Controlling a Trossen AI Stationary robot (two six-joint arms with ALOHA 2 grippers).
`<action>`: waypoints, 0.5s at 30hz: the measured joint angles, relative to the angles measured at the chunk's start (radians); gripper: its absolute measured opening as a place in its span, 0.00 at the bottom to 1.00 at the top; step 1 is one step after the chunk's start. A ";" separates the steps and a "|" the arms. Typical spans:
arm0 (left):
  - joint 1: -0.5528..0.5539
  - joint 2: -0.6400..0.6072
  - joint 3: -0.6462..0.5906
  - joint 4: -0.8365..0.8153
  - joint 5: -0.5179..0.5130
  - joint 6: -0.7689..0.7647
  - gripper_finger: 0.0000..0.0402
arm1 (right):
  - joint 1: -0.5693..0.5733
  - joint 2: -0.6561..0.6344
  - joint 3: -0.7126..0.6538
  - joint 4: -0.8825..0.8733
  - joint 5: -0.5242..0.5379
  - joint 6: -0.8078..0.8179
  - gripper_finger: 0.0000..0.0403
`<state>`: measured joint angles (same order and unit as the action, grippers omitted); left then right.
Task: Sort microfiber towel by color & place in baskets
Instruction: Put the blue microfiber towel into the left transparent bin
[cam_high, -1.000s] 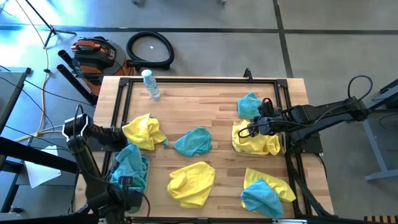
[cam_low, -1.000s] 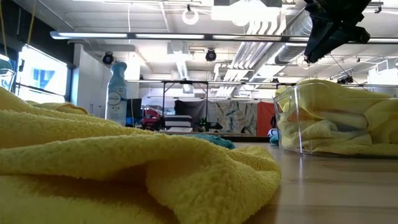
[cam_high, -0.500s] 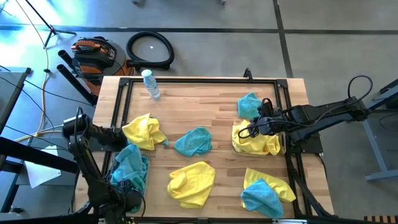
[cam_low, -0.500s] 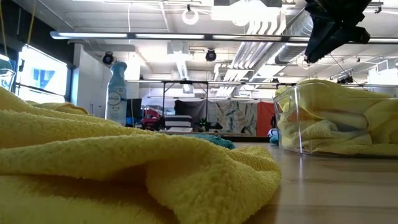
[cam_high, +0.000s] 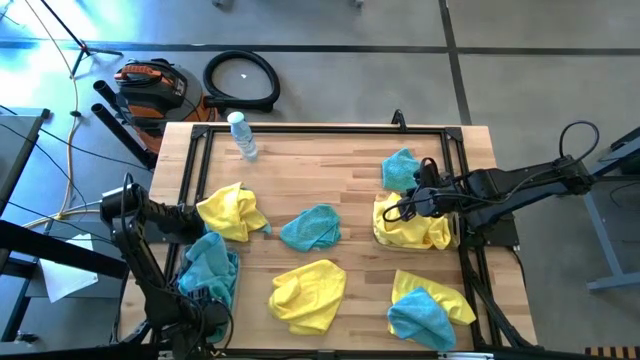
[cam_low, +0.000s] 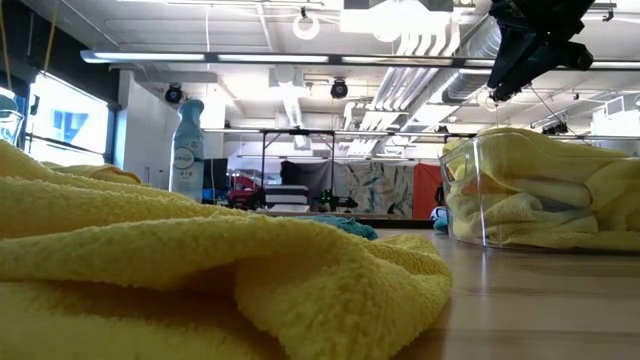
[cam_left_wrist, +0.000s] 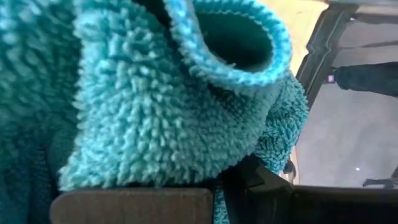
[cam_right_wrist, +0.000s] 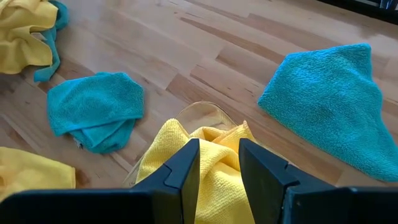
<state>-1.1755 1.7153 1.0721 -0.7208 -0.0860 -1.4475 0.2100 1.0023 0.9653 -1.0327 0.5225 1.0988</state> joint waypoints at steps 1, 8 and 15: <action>0.000 0.000 0.000 0.001 0.000 -0.001 0.00 | 0.000 0.000 0.000 0.000 0.000 0.000 0.27; 0.000 0.000 0.000 0.001 -0.002 -0.025 0.00 | 0.000 0.000 0.000 0.000 -0.001 0.000 0.27; 0.000 0.000 0.000 -0.018 -0.001 -0.037 0.01 | 0.000 0.000 0.000 0.000 -0.001 0.000 0.27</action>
<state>-1.1751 1.7153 1.0721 -0.7387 -0.0870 -1.4841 0.2100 1.0023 0.9653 -1.0328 0.5213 1.0988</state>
